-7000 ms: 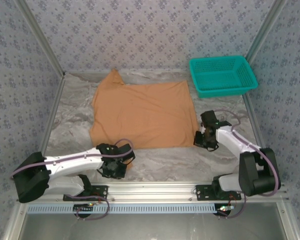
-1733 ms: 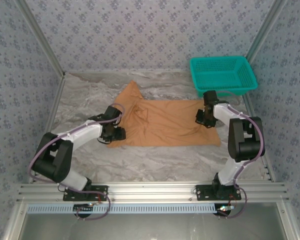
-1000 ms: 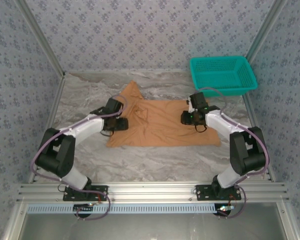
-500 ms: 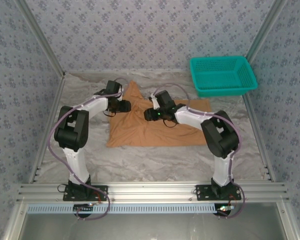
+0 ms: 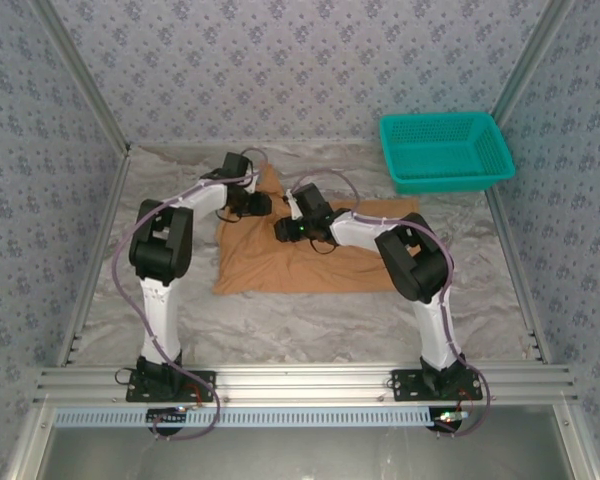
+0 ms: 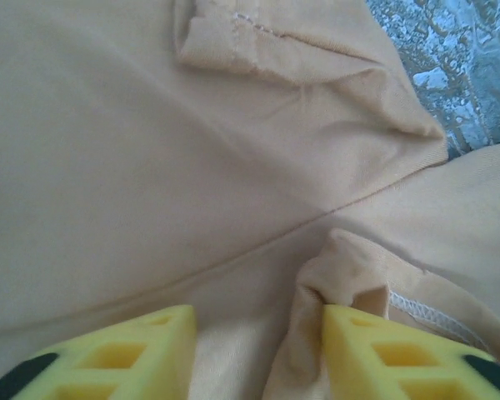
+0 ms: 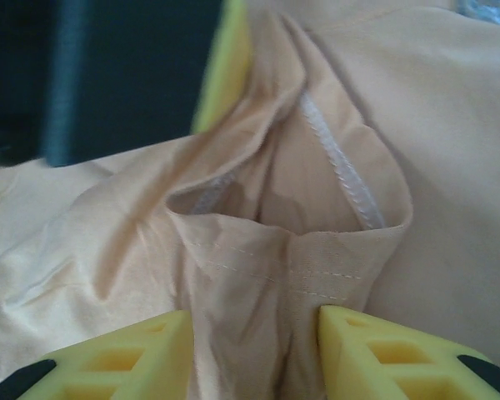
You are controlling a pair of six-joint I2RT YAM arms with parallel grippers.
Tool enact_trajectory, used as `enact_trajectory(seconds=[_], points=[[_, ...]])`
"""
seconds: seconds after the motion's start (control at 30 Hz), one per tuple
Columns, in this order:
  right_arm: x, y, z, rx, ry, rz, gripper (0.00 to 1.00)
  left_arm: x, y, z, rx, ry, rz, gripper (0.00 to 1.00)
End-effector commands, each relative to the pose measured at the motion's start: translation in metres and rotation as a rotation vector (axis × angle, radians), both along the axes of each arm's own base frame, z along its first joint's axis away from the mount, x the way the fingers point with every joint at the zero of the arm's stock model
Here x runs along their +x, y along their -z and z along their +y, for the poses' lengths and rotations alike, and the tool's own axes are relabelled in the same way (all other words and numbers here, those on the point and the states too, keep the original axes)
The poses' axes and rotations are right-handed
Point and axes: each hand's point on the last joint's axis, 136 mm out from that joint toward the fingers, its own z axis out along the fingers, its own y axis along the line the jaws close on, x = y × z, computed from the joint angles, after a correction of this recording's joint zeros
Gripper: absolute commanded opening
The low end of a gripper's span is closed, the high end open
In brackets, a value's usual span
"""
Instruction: Fold the inside-out t-shirt
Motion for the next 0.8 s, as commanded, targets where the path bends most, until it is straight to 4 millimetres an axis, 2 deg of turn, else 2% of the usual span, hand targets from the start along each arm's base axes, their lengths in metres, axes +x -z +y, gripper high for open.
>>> enact_trajectory(seconds=[0.0,0.2,0.33,0.43,0.53,0.77], points=[[0.006,0.008,0.005,-0.051,0.000,-0.020,0.44,0.002,0.000,-0.007,-0.013,0.029,0.023,0.37],[0.009,0.027,0.000,-0.169,0.008,-0.014,0.39,0.005,-0.003,-0.009,-0.053,0.029,0.024,0.19],[0.013,0.032,-0.005,-0.213,0.010,-0.030,0.37,0.005,-0.004,-0.010,-0.085,0.038,0.031,0.09],[0.014,0.035,-0.009,-0.255,0.012,-0.031,0.29,0.006,-0.004,-0.008,-0.089,0.034,0.033,0.02],[0.022,0.031,-0.021,-0.304,0.054,-0.055,0.18,0.005,-0.003,-0.006,-0.089,0.037,0.035,0.00],[0.033,0.008,-0.044,-0.291,0.146,-0.075,0.12,0.009,-0.017,0.003,-0.112,0.025,0.007,0.00]])
